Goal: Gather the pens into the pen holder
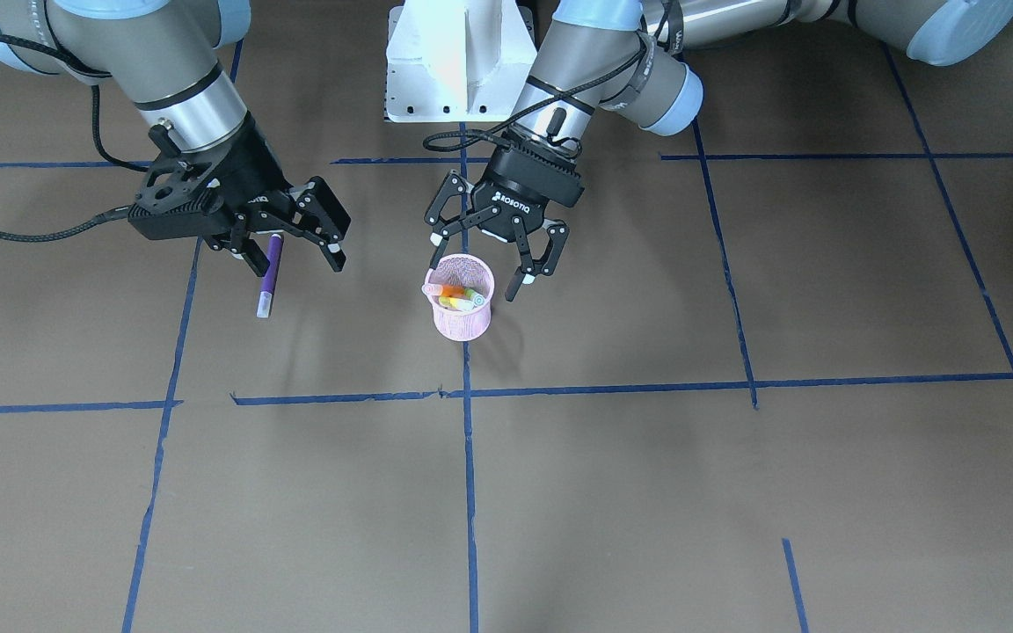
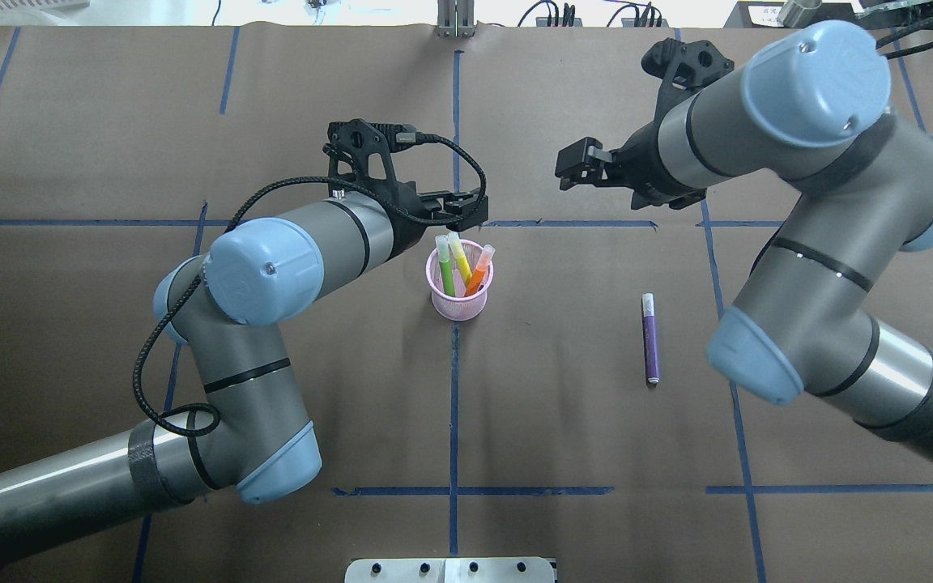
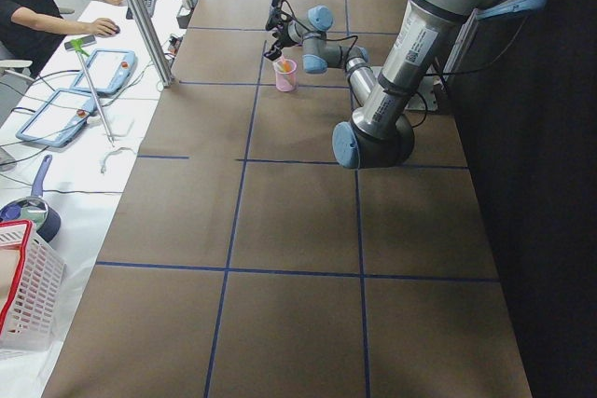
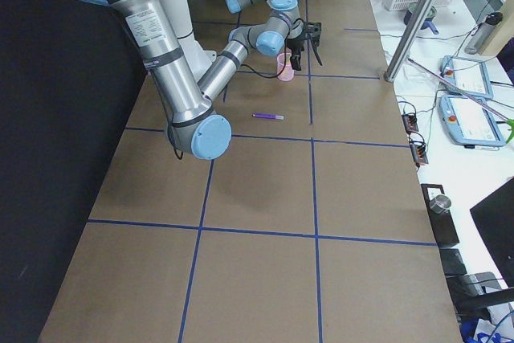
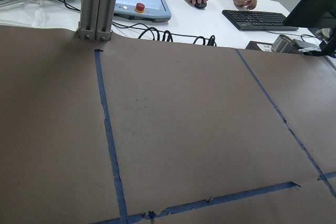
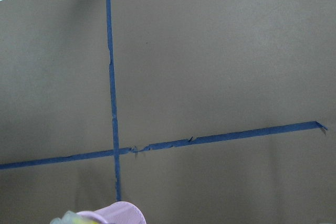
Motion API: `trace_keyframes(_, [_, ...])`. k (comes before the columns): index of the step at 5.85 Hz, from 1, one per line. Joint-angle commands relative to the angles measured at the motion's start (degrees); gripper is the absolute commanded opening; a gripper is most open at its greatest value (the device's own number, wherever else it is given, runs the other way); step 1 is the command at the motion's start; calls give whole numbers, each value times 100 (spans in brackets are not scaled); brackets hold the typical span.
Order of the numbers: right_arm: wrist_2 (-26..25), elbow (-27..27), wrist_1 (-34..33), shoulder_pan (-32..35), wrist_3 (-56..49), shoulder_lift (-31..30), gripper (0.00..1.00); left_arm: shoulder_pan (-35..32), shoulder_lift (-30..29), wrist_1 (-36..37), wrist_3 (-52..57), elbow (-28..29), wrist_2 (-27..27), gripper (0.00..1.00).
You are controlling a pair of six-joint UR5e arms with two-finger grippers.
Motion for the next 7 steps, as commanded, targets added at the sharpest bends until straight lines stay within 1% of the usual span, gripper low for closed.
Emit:
trace_keyframes(1, [-632,-3,-61,-611,474,-35,100,-190,195,29,-1,-10,-236,99])
trace_keyframes(2, [-633,5,-62,-648,485,-209,100,-252,475,21,8,-10,-438,99])
trace_keyframes(3, [-346,-73,-157,-674,389,-333,100,-252,722,20,8,-1,-448,100])
trace_keyframes(4, [440,-82,-489,-457,-99,-395,100,-261,811,38,8,-9,-553,100])
trace_keyframes(5, [1092,-100,-710,-176,-861,-622,99,-287,934,29,8,-10,-693,100])
trace_keyframes(6, [1159,-361,-703,-113,-1069,-772,98,-322,987,29,8,-18,-695,100])
trace_keyframes(7, [1621,-851,-651,79,-1341,-747,97,-331,1005,12,-1,-18,-668,100])
